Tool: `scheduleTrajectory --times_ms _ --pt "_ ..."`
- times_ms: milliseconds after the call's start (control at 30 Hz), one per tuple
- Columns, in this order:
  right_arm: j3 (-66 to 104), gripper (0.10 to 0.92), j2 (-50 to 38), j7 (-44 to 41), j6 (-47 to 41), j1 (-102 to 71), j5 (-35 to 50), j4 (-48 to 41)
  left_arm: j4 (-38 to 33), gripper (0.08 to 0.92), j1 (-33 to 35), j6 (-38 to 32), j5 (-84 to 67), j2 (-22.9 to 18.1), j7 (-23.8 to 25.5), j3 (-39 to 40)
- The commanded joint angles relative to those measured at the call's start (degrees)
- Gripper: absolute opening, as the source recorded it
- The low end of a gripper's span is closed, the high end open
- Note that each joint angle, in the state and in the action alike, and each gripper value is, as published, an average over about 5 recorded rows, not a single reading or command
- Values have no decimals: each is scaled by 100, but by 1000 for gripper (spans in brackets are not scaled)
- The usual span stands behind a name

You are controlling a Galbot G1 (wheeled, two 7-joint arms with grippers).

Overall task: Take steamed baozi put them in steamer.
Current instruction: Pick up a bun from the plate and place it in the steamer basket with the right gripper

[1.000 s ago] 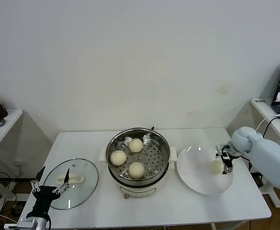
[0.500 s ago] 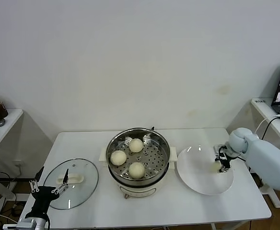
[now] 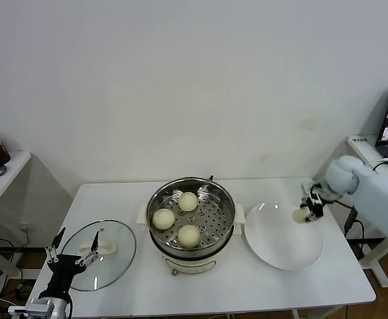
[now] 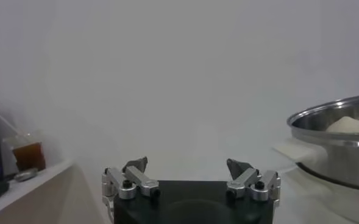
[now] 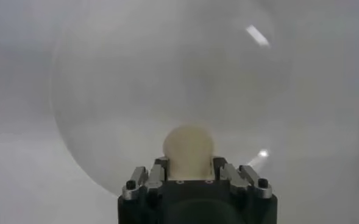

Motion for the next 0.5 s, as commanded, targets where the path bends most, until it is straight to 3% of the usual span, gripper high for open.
scheduleTrajectory --times_ms 33,267,500 --pt "-3090 463 332 437 -1378 4309 2964 2180 27 823 -103 -5 -11 51 2 93" --pt "-3373 467 1453 1130 -2532 4403 4088 2769 13 823 -87 -20 -46 64 0 38" --pt "-3227 467 2121 1436 -2931 3348 4043 2350 -50 823 -95 -8 -64 -54 -4 -26"
